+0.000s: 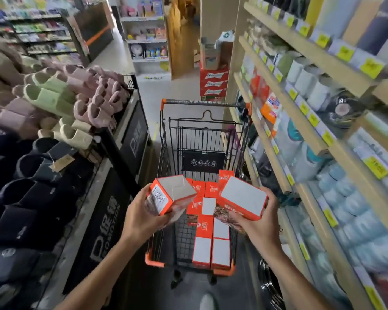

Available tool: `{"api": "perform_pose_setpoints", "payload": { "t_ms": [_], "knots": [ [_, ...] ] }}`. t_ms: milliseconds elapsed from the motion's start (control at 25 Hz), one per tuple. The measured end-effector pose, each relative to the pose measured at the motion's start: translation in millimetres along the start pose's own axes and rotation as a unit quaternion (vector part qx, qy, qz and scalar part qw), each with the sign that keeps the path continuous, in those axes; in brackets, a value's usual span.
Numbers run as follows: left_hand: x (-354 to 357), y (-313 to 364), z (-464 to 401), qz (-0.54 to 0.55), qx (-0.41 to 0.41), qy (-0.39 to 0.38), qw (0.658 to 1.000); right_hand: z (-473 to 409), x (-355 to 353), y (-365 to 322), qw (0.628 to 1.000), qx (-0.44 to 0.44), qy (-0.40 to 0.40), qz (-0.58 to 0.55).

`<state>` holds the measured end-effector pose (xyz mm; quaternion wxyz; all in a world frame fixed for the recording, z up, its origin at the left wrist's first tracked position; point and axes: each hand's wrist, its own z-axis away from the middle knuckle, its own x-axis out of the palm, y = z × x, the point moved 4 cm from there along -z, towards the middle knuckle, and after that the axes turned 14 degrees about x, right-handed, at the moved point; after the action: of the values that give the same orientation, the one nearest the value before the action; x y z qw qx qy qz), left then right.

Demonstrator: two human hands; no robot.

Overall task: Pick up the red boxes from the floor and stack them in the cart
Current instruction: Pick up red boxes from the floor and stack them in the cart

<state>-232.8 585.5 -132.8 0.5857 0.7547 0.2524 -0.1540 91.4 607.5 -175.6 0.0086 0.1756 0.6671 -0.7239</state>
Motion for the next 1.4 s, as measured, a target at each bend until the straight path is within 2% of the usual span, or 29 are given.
{"api": "perform_pose_setpoints", "payload": {
  "t_ms": [240, 400, 680, 840, 1080, 1200, 1280, 1400],
  "knots": [
    [31.9, -24.1, -65.9, 0.008, -0.021, -0.022, 1.000, -65.9, 25.5, 12.1, 0.999, 0.031, -0.010, 0.015],
    [48.6, -45.2, -98.1, 0.014, -0.027, -0.048, 0.998, -90.4, 31.6, 22.9, 0.998, 0.048, 0.026, 0.042],
    [61.6, -101.8, -159.7, 0.063, -0.030, -0.106, 0.992, -100.0, 57.9, 36.6, 0.981, 0.092, 0.162, 0.050],
    [72.4, -143.5, -202.2, 0.105, -0.014, -0.173, 0.979, -106.4, 98.6, 48.5, 0.958, 0.140, 0.249, 0.034],
    [109.5, -210.4, -234.0, 0.116, -0.009, -0.214, 0.970, -123.0, 156.0, 121.4, 0.923, 0.209, 0.314, 0.075],
    [134.9, -234.9, -231.5, 0.106, 0.005, -0.217, 0.970, -133.2, 182.3, 162.5, 0.912, 0.227, 0.339, 0.050],
    [148.3, -249.8, -225.2, 0.103, -0.014, -0.221, 0.970, -143.6, 197.7, 191.5, 0.901, 0.253, 0.350, 0.026],
    [157.6, -265.1, -215.1, 0.080, -0.022, -0.224, 0.971, -150.8, 213.7, 236.2, 0.874, 0.297, 0.383, 0.026]
  ]
}}
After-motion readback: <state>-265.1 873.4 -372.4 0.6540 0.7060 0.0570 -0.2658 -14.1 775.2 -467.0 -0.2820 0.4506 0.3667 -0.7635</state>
